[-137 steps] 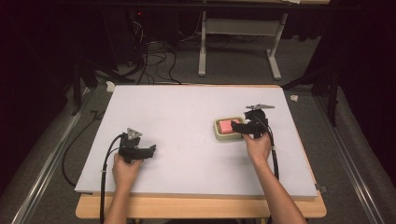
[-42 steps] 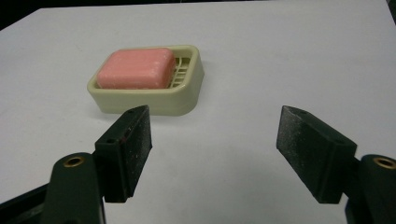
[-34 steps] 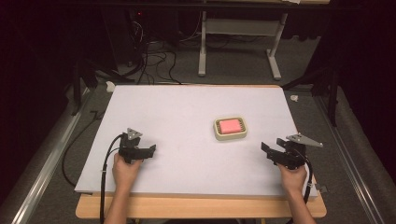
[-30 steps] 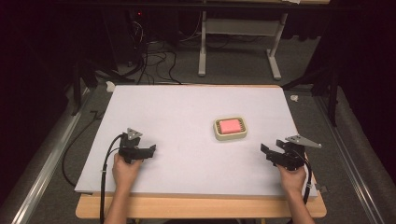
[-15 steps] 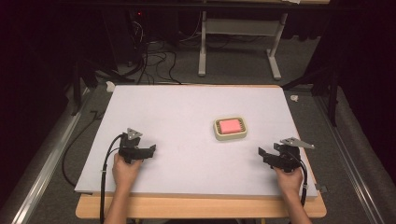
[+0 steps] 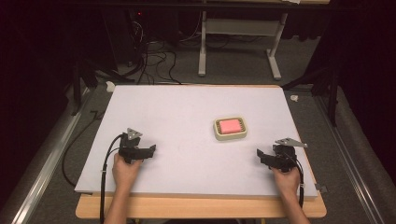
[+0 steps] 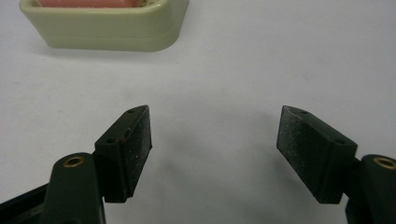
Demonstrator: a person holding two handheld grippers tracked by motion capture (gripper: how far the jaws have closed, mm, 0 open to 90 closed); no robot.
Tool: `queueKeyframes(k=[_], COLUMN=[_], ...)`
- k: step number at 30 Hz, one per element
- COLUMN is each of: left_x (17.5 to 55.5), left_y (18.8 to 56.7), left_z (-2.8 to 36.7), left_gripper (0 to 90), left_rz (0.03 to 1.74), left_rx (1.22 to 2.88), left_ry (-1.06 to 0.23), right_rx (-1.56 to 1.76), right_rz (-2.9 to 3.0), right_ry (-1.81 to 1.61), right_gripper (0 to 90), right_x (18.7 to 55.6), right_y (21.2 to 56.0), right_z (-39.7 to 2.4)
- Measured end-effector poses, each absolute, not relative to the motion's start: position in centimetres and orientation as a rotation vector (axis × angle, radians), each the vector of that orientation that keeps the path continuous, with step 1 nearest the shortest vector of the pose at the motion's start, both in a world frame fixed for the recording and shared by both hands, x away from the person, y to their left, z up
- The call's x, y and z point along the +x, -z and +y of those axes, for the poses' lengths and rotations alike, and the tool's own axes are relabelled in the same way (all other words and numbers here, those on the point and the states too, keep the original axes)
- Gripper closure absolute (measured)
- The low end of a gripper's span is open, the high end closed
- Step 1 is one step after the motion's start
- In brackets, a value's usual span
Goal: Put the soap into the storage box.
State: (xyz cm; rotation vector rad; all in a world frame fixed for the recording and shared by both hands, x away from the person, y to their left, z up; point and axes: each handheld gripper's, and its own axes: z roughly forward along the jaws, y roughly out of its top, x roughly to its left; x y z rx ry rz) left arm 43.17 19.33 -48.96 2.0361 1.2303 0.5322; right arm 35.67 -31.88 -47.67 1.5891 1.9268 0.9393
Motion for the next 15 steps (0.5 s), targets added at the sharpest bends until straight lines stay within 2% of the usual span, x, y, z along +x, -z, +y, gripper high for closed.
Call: queueKeyframes(k=[15], left_x=[43.16], left_y=[48.95], left_z=[19.33], left_gripper=[15.0], left_rz=[1.230], left_rx=[2.038], left_ry=[-0.531], right_rx=[1.548], right_rz=[1.975], right_ry=[-0.811], right_gripper=[23.9], right_x=[36.00], right_y=[48.20], right_z=[-30.93])
